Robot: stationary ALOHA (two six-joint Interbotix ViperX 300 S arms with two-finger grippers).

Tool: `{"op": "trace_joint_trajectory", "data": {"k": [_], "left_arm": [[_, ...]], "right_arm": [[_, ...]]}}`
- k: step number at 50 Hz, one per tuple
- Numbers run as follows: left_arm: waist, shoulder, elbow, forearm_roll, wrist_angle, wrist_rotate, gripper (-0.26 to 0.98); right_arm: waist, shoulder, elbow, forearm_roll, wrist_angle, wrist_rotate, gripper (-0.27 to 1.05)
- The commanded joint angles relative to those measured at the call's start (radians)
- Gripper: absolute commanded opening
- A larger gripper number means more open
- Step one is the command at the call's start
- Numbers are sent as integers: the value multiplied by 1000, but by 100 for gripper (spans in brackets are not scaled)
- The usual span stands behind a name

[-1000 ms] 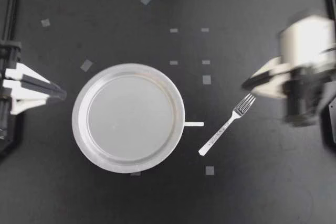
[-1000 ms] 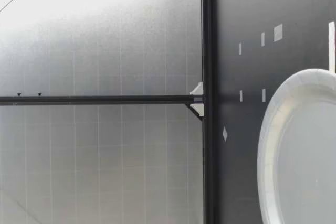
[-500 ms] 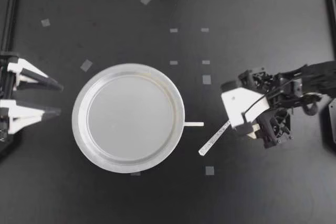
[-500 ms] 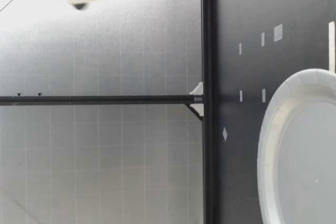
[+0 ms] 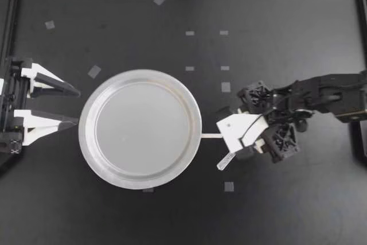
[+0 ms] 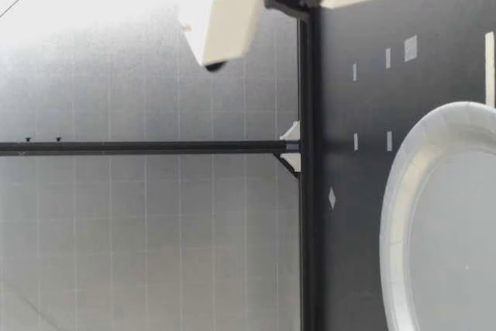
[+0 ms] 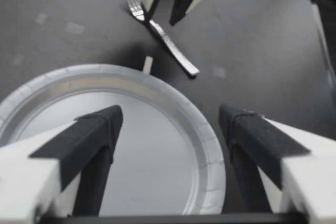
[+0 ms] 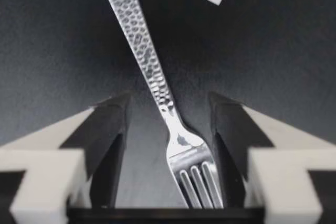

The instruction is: Pick up the fork and place it on the plate.

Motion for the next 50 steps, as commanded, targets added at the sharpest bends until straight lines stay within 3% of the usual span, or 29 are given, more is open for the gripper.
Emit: {"op": "trace_joint_trajectory", "data": {"k": [1, 42, 50], "left_arm": [[2, 8, -11, 0, -11, -2, 66], [2, 9, -15, -2, -38, -6, 66], [2, 9, -12, -2, -38, -8, 66]], "right_arm": [[5, -6, -18, 0, -5, 5, 54], [3, 26, 21, 0, -23, 11, 51], [2, 26, 12, 0, -20, 14, 45]]}}
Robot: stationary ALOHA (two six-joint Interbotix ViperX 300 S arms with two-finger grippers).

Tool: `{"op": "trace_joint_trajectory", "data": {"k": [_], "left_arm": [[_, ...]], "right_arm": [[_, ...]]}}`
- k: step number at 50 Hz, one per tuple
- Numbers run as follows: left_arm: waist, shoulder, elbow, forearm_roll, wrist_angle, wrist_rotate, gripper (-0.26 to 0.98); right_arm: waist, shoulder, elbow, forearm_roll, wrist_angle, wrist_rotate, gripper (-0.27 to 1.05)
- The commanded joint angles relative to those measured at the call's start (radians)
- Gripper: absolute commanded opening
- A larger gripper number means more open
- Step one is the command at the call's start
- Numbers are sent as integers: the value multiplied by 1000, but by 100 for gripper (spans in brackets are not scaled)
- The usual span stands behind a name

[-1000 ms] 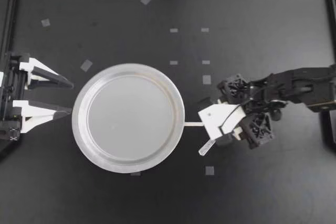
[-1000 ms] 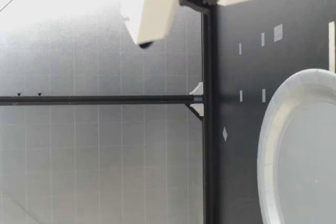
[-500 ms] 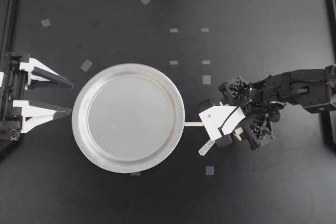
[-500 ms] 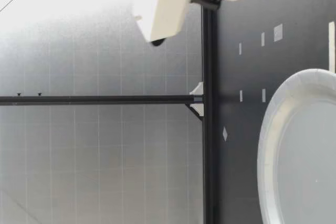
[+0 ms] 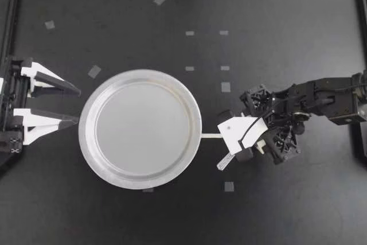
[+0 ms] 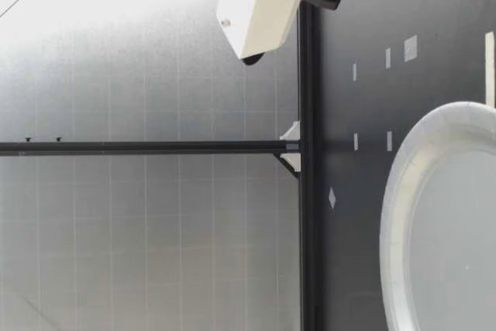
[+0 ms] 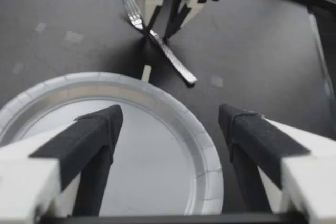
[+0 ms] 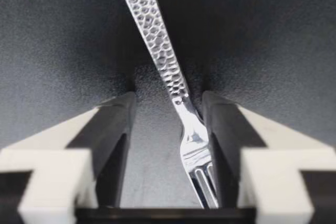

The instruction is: Pick up the fork and place it on the plate.

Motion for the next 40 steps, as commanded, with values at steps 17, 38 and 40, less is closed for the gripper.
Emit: {"op": "trace_joint_trajectory", "data": {"k": [17, 38, 40], "left_arm": [[0, 6, -12, -2, -11, -2, 65], [2, 34, -49, 14, -31, 55, 65], [2, 52, -51, 15, -43, 81, 65]], "right_arm": [[2, 20, -60, 2, 81, 6, -7], [-3, -198, -267, 26, 212, 201, -13], [-2, -218, -268, 23, 209, 218, -13]]}}
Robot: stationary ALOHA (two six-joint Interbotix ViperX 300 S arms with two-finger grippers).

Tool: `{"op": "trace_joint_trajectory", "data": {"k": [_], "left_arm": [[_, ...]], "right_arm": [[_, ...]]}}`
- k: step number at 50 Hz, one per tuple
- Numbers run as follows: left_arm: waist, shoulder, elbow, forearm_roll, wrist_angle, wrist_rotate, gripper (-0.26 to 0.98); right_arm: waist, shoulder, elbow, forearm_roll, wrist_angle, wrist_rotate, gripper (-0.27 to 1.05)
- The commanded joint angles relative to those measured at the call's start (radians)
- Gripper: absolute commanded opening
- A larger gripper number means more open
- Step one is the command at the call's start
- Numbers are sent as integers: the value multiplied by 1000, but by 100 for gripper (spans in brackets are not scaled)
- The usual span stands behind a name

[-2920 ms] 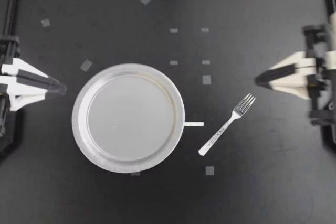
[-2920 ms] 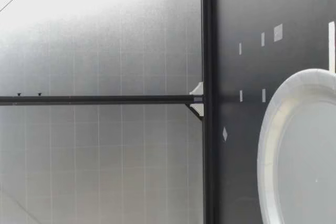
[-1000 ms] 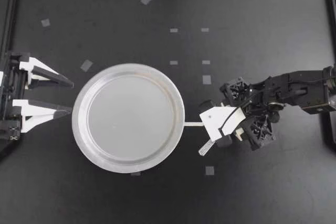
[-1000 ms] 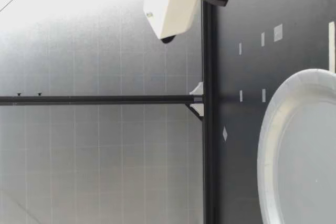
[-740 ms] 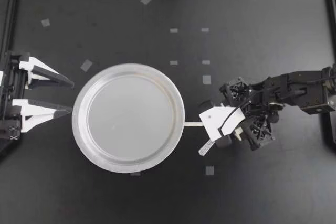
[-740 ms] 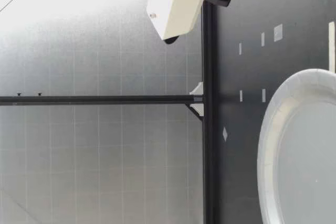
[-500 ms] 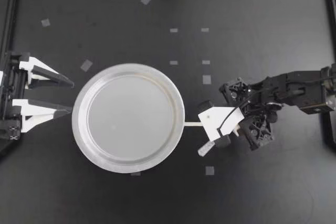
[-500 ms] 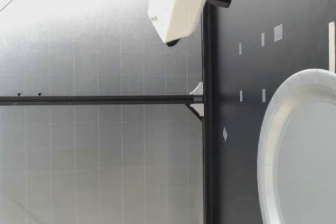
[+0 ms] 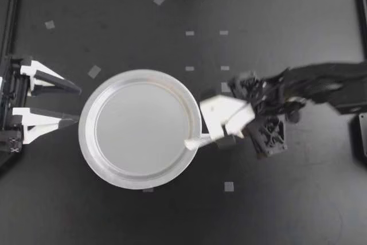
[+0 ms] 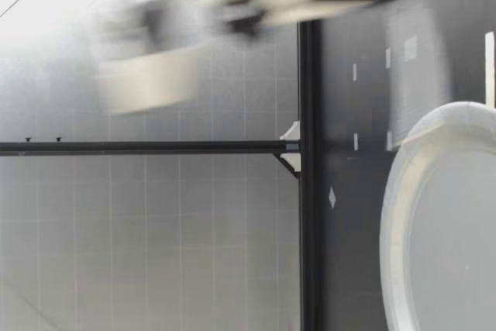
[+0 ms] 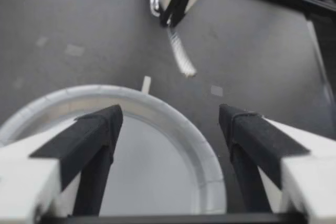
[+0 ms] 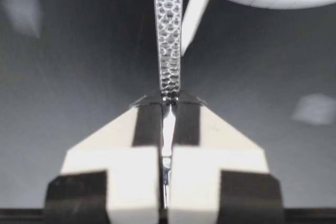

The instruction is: Pick up the fork and place it on the plate.

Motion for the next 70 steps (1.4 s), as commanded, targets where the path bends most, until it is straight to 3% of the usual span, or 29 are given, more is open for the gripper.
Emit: {"op": "trace_joint_trajectory", "data": {"k": [1, 5, 8, 14, 21, 28, 34, 44, 52, 63, 70], "left_arm": [[2, 54, -37, 12, -38, 64, 65], [0, 78, -48, 5, -130, 71, 65], [0, 87, -57, -12, -218, 52, 65], [0, 98, -71, -75, -345, -71, 63], [0, 149, -77, -183, -368, -394, 57], [-12, 189, -77, -144, -373, -660, 57], [-23, 207, -87, -129, -394, -792, 58], [-69, 359, -121, -124, -568, -861, 58], [-78, 445, -123, -109, -675, -957, 58], [-78, 457, -95, 31, -811, -1137, 58], [-78, 459, -95, 74, -850, -1180, 58]], "right_arm": [[-2, -103, -48, 2, 3, 66, -13], [-2, -135, -25, -55, -23, 63, -13], [-2, -143, -9, -156, -49, 60, -13], [-2, -147, -3, -520, -58, 64, -13], [-2, -160, -35, -979, -69, 133, -13], [11, -161, -83, -1310, -92, 241, -13], [34, -138, -100, -1519, -149, 325, -13], [72, -74, -103, -1695, -176, 499, -13], [110, -63, -92, -1858, -156, 640, -13], [143, -74, -40, -2028, -121, 825, -13], [163, -78, 5, -2098, -95, 907, -13]]}}
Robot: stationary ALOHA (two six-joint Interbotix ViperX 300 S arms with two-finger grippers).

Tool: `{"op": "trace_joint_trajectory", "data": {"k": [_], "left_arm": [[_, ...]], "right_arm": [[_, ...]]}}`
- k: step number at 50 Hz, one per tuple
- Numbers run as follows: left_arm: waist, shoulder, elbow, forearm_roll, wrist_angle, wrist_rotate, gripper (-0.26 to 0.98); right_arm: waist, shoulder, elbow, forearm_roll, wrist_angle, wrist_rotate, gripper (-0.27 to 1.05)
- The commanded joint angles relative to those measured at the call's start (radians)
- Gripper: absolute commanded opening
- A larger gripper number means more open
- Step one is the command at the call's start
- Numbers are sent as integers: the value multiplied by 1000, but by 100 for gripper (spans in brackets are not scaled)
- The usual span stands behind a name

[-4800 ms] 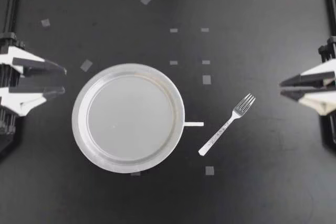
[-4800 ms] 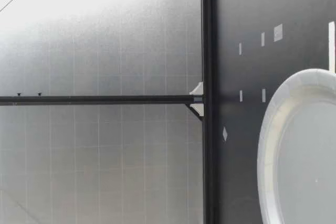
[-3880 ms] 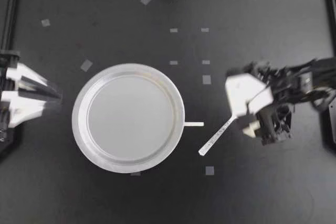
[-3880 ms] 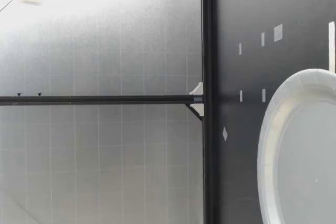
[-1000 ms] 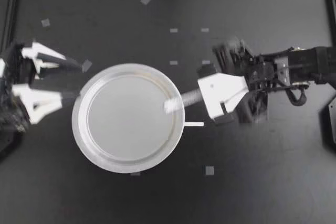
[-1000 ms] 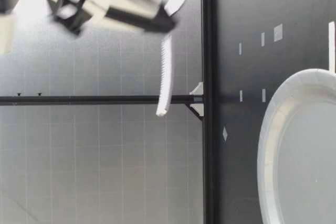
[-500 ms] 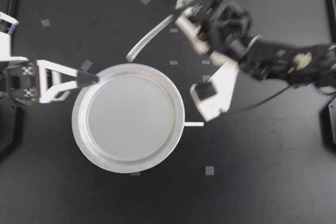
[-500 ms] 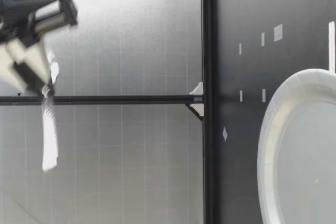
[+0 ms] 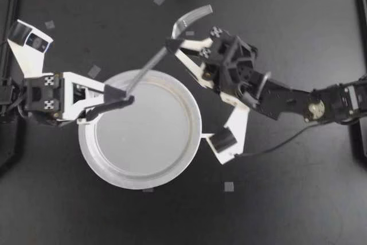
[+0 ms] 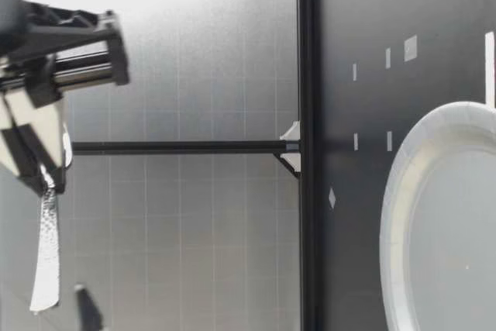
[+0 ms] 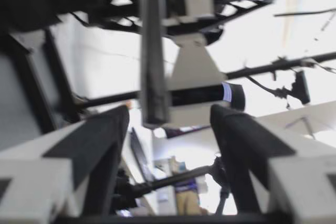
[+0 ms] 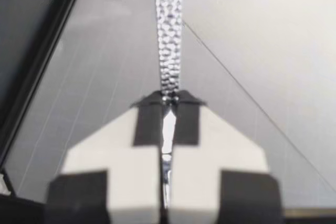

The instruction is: Pick up the fork and place it on the plate.

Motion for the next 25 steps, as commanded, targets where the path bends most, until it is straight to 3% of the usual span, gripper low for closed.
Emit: {"op": "trace_joint_trajectory", "data": {"k": [1, 15, 25], "left_arm": [[-2, -2, -17, 41, -34, -20, 58], [-2, 54, -37, 172, -54, -172, 58], [-2, 87, -32, 179, -163, -219, 57]], "right_arm": [[31, -29, 32, -83, 35, 86, -13], [44, -29, 48, -187, 52, 195, -13], [60, -21, 52, -245, 72, 253, -13]]}}
